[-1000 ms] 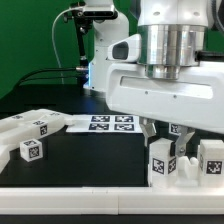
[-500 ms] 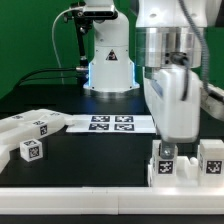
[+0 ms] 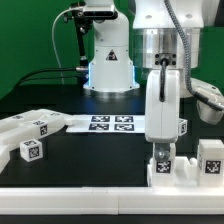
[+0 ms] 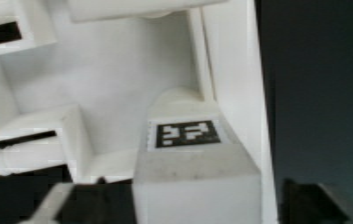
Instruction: Assemble chair
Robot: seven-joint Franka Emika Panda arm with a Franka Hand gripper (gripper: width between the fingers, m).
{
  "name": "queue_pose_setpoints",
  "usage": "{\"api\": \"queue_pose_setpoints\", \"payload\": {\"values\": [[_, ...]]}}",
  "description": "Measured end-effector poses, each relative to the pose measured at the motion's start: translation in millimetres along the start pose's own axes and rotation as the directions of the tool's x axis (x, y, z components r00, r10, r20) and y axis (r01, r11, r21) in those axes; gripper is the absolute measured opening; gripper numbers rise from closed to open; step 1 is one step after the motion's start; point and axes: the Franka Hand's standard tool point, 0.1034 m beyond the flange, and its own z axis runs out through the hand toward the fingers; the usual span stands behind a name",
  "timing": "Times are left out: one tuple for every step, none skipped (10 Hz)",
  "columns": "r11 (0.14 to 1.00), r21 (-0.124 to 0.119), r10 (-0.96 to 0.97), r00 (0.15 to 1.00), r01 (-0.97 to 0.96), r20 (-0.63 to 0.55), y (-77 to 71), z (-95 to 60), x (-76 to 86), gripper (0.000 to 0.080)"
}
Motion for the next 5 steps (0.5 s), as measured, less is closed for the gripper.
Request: {"api": "queue_pose_setpoints", "payload": {"values": [[1.0, 0.01, -0.022, 1.0, 0.022, 0.009, -0.8, -9.4, -6.0, 0.0552], [0.998, 0.018, -0.061, 0.998, 0.061, 0.022, 4.5, -26.0, -13.5, 0.0629], [0.996, 0.004, -0.091, 0.996, 0.09, 0.018, 15.9, -32.2, -20.0, 0.0643], [0.996, 0.0, -0.086, 0.996, 0.086, 0.02, 17.1, -29.1, -19.8, 0.0643], [0.996, -0.001, -0.087, 0.996, 0.087, 0.017, 16.9, -27.2, -19.5, 0.0649]]}}
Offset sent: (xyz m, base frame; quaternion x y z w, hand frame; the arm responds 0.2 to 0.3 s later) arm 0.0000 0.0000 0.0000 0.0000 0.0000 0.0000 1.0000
